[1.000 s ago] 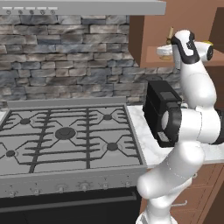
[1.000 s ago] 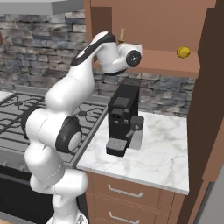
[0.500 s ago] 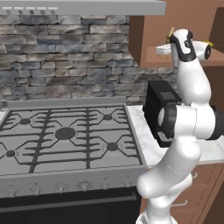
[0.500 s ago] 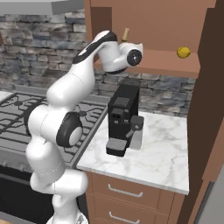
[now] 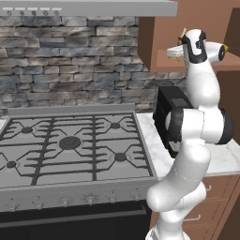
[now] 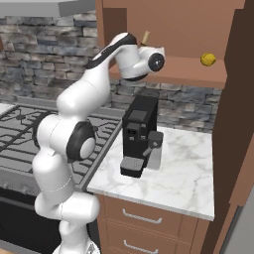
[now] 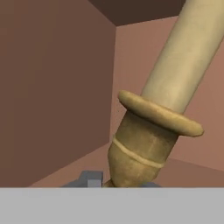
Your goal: Pick the candle and candle from the dining table and place them in the open cabinet. Close the cabinet after placing the objects.
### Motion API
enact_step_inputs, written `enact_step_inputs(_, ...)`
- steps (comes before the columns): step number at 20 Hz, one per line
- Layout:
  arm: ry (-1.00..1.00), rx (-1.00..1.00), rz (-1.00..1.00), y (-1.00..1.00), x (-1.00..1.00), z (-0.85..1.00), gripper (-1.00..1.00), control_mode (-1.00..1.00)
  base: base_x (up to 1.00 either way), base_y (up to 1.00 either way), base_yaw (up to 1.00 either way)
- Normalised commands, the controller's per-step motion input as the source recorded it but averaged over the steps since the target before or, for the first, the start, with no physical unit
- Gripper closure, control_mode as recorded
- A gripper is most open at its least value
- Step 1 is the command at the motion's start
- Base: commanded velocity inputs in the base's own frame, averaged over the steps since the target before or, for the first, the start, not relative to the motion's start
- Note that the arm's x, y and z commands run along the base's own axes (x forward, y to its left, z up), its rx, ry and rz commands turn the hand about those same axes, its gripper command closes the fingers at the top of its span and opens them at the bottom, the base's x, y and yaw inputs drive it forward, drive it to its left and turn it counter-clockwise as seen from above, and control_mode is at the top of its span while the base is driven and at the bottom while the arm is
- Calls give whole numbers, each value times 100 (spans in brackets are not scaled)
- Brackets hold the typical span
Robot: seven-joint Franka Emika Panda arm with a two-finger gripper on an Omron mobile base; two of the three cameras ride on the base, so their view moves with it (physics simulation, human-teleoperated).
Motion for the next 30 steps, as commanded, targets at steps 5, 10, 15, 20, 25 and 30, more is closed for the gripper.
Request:
enact_step_inputs(5,0,-4,3,-16,17,-20,100,-100,0,0,0)
enact_step_inputs(10,0,-7,2,-5,17,-23,100,-100,0,0,0)
enact_step_inputs(15,0,-12,0,4,11,-18,100,-100,0,0,0)
enact_step_inputs(20,-7,-11,1,0,7,-3,100,-100,0,0,0)
enact_step_inputs(25,-2,-8,0,-4,6,0,100,-100,0,0,0)
enact_step_inputs(30,0,-5,0,-2,11,-4,100,-100,0,0,0)
